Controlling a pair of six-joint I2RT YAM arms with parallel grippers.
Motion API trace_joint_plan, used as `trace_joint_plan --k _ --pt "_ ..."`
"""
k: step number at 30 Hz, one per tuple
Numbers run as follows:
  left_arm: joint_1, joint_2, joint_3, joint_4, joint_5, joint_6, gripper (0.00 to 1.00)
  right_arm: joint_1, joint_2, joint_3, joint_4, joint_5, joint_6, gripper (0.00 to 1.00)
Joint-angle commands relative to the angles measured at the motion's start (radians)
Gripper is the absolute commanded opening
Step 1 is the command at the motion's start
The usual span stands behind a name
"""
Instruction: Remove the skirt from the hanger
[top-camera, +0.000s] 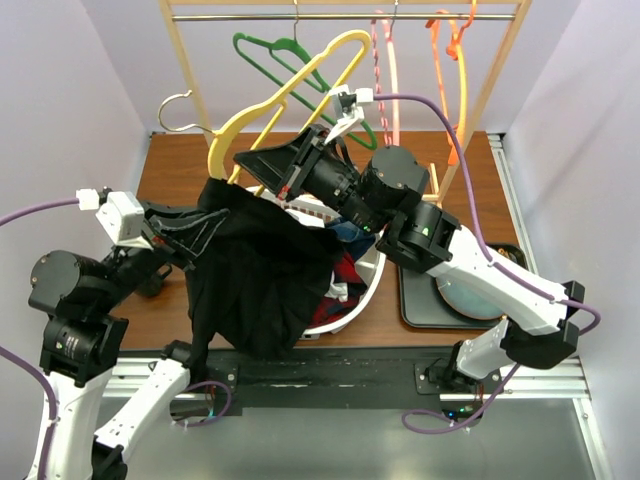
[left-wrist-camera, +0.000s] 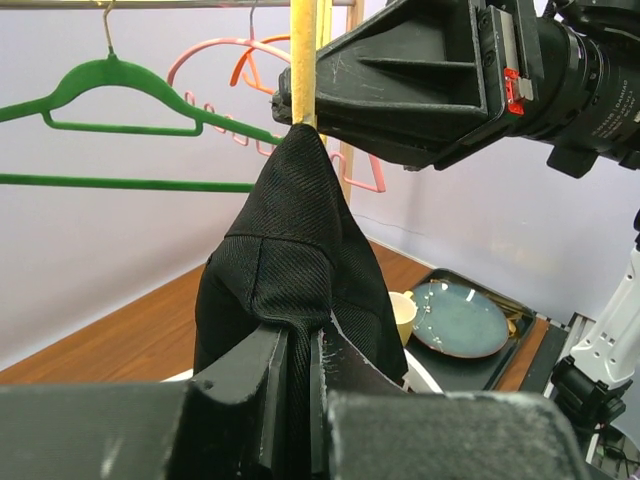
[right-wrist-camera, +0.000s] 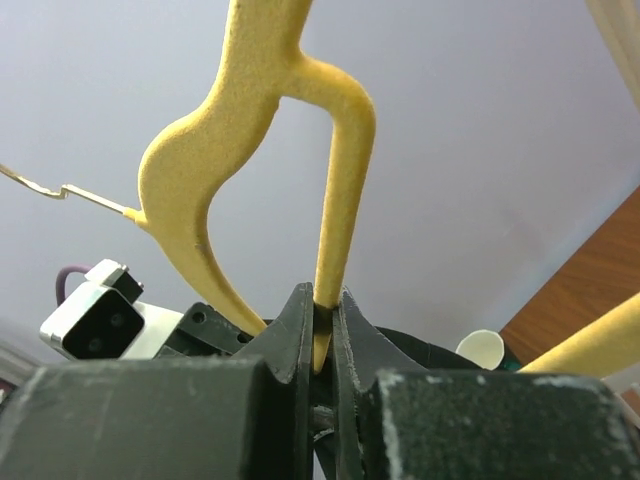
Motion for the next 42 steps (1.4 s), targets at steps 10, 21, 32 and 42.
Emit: trace_joint_plan --k 10,21,32,42 --pt "-0.003 -0.024 -0.062 0.014 0.024 0.036 0.41 -0.004 -0.009 0.105 0.176 0.15 -0.067 0.0" --pt "-0.003 -0.02 -0.116 -0.032 0.041 0.076 0.07 -0.003 -0.015 0.22 0.163 0.215 -0.199 0.0" --pt "-0.005 -0.038 -0.137 -0.03 0.107 0.085 0.01 -0.003 -0.032 0.234 0.179 0.227 -0.244 0.0" --pt "-0.003 -0.043 -0.147 -0.085 0.093 0.109 0.0 -0.004 -0.041 0.298 0.209 0.296 -0.362 0.0"
